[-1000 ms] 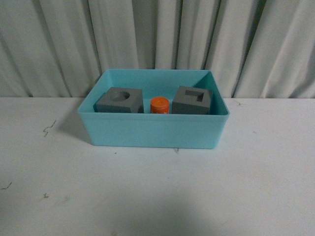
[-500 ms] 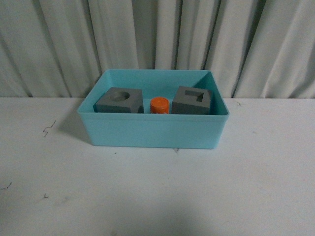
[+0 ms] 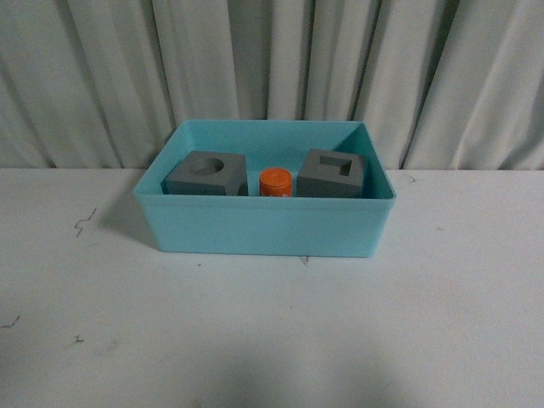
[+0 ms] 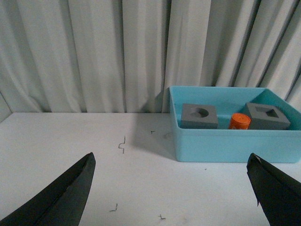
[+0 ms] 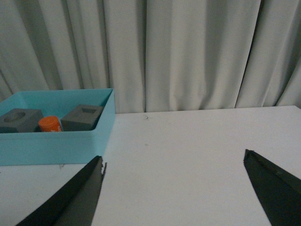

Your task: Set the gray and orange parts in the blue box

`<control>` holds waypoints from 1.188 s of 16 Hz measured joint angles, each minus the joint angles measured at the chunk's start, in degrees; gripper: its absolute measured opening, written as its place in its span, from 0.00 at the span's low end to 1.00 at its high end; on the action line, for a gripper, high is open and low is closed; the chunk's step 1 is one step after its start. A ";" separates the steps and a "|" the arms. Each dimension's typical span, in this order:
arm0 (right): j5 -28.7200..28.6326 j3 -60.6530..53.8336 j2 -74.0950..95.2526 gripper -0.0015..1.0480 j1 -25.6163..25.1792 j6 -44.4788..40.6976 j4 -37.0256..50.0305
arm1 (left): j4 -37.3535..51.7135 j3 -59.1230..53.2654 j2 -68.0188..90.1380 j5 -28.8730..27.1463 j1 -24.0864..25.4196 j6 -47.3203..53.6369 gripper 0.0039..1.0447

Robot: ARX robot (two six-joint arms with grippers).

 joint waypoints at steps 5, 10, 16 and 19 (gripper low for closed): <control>0.00 0.00 0.00 0.94 0.00 0.00 0.00 | 0.02 0.00 0.00 0.00 0.00 0.00 0.94; 0.00 0.00 0.00 0.94 0.00 0.00 0.00 | 0.00 0.00 0.00 0.00 0.00 0.02 0.94; 0.00 0.00 0.00 0.94 0.00 0.00 0.00 | 0.02 0.00 0.00 0.00 0.00 0.02 0.94; 0.00 0.00 0.00 0.94 0.00 0.00 0.00 | 0.02 0.00 0.00 0.00 0.00 0.00 0.94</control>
